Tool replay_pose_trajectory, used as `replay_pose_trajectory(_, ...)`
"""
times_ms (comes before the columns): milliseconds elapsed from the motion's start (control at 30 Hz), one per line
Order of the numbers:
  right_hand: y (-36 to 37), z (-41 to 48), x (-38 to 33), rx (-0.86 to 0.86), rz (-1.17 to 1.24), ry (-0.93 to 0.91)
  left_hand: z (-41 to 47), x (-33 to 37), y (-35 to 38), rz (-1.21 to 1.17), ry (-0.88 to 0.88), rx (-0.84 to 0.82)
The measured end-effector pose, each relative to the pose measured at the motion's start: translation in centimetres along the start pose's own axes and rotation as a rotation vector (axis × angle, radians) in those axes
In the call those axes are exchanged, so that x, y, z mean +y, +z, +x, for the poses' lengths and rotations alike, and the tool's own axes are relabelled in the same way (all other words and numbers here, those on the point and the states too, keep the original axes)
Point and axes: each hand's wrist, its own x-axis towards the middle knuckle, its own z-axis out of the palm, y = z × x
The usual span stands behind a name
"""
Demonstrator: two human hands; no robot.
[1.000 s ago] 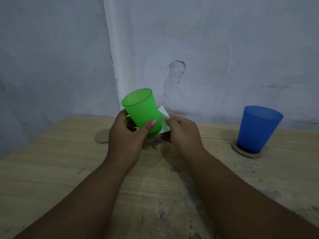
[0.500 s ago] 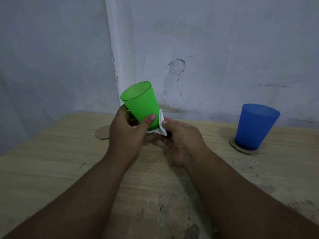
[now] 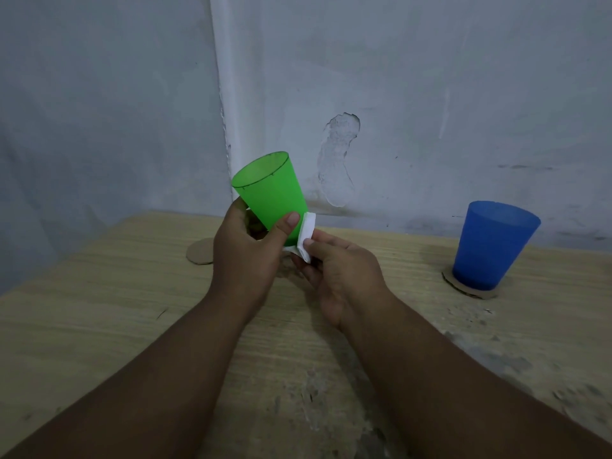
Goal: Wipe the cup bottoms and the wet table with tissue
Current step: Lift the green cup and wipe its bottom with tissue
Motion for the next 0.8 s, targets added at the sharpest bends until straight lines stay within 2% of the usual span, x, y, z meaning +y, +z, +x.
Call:
replay_pose_trajectory(200, -1.3, 1.8, -1.5, 0.03, 0.016, -0.023, 0.0, 0.2, 0.1, -0.042, 0.016, 0.009)
replay_pose_trajectory(433, -1.7, 3.8, -1.9, -0.138, -0.033, 0.008, -0.4, 0.5, 0.2, -0.077, 0.013, -0.08)
replay_pose_trajectory(567, -1.1, 3.6, -1.9, -0.23, -0.062, 0.016, -0.2, 0.7, 0.1, -0.1, 0.016, -0.076)
replay_pose_trajectory(800, -1.0, 3.3, -1.8, -0.249, -0.119, 0.01, -0.3, 0.6, 0.1, -0.068, 0.044, -0.095)
